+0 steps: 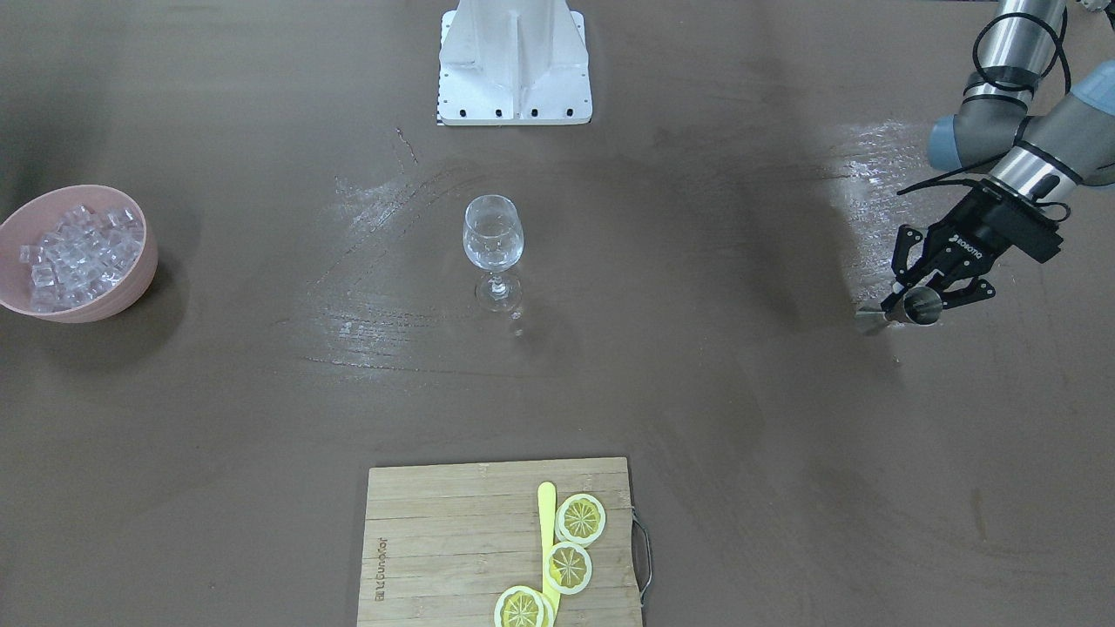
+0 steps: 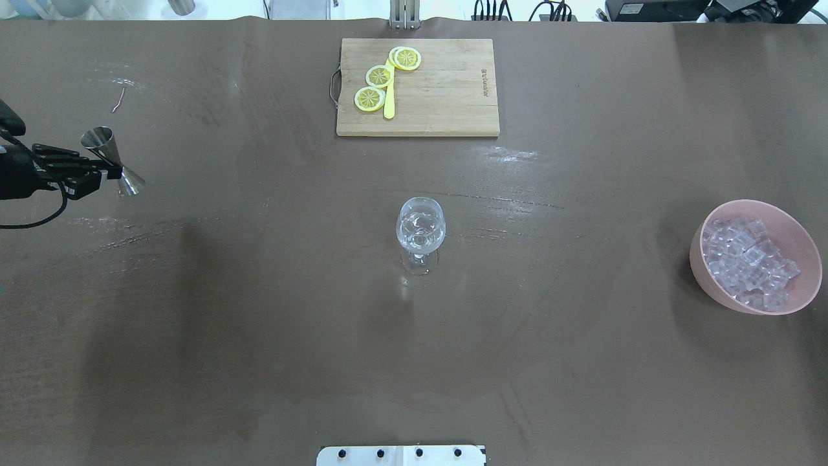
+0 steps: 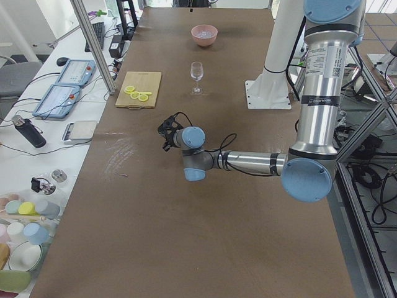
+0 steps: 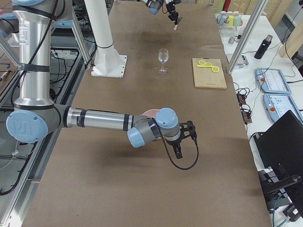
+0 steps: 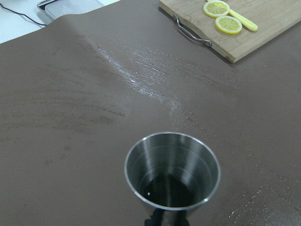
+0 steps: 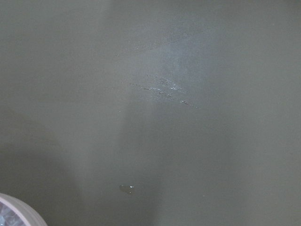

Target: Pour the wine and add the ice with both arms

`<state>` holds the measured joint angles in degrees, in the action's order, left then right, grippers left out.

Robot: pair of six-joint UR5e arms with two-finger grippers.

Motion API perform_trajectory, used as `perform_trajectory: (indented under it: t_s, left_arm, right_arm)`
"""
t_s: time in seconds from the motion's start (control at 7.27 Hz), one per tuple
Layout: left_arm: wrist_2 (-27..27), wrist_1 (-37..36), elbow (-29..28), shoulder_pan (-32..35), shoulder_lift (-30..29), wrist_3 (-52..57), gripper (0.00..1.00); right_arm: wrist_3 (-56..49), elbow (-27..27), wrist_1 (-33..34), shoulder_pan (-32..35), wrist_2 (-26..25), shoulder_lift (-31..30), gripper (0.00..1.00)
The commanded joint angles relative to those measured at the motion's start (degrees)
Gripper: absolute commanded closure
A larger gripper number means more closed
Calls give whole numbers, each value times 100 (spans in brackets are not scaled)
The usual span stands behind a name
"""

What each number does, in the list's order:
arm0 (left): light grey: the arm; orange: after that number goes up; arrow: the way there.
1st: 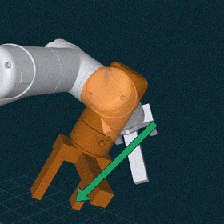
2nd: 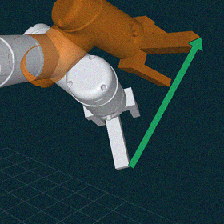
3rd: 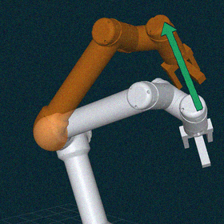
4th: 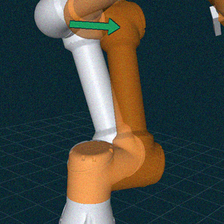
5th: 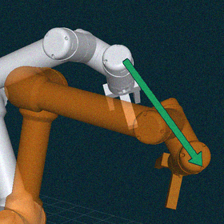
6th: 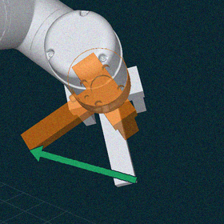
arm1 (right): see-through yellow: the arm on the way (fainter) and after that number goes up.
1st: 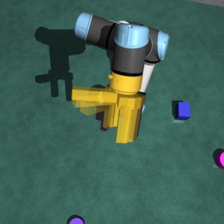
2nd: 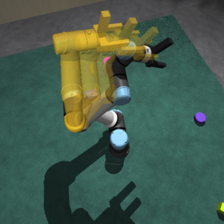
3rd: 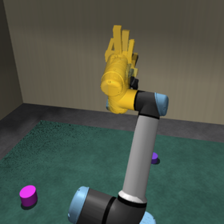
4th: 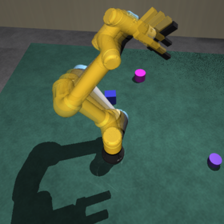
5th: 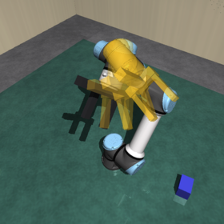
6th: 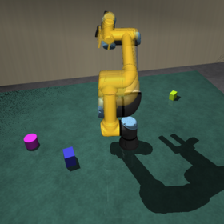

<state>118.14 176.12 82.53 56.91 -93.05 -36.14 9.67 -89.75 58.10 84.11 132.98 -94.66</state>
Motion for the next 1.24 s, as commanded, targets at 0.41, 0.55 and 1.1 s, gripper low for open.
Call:
perform_trajectory:
  t_s: [0.41,0.55,1.1]
  left_arm:
    - [-1257,388,-351,-65,-46,46,100]
    - [-1267,345,-378,-74,-47,237,100]
    - [-1276,336,-782,-109,-47,896,100]
  right_arm:
    - [17,-16,0,0,0,-9,0]
    - [26,-25,0,0,0,-9,0]
    - [70,-34,0,0,-8,0,0]
